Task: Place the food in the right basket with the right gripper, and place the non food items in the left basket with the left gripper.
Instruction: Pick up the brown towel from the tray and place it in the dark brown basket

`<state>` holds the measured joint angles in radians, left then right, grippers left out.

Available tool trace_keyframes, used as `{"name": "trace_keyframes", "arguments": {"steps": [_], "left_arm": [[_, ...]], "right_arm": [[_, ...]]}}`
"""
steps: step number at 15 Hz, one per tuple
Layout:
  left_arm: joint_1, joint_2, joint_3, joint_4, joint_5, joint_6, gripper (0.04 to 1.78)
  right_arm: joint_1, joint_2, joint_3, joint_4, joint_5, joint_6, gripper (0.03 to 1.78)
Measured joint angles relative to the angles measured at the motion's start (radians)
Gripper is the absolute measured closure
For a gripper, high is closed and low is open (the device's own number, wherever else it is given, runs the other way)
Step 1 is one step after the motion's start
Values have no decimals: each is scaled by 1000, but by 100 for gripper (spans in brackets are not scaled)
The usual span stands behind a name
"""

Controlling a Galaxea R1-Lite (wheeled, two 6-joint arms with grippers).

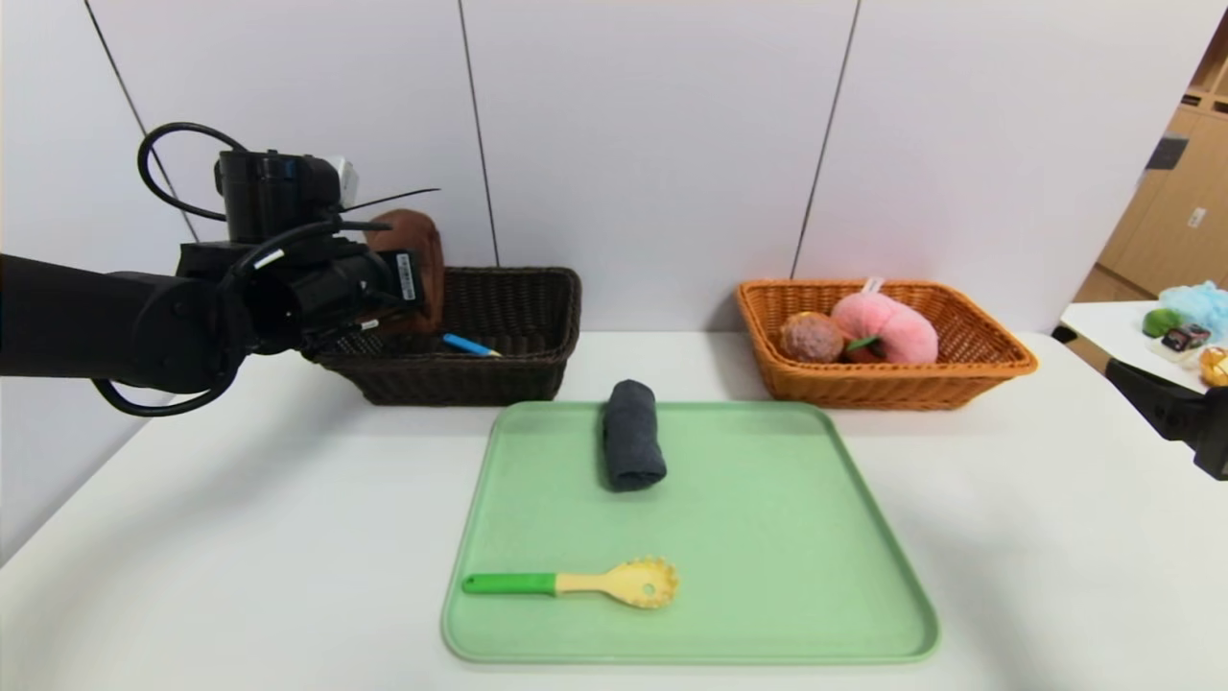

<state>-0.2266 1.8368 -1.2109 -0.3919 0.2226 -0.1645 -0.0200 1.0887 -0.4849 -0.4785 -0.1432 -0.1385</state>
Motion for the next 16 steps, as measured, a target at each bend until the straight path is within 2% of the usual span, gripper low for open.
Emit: {"name": "trace_keyframes", "arguments": {"steps": [5,6,8,10,13,16], "left_arm": [[39,46,-1,3,-1,-1,160],[39,48,-1,3,-1,-1,141],[41,52,-1,-2,2,-6,112],[41,54,3,-3,2,-7,90],[42,54,5,-2,3,-10,64],[40,49,3,-7,0,-9,47]], "right_arm": [[0,-4,-1,-2,0,0,12],[0,-5,0,-2,0,0,12],[0,-5,0,-2,0,0,12],[0,-6,1,-1,0,1,12],[0,-6,2,0,0,0,12],[0,-6,6,1,0,0,12]]}}
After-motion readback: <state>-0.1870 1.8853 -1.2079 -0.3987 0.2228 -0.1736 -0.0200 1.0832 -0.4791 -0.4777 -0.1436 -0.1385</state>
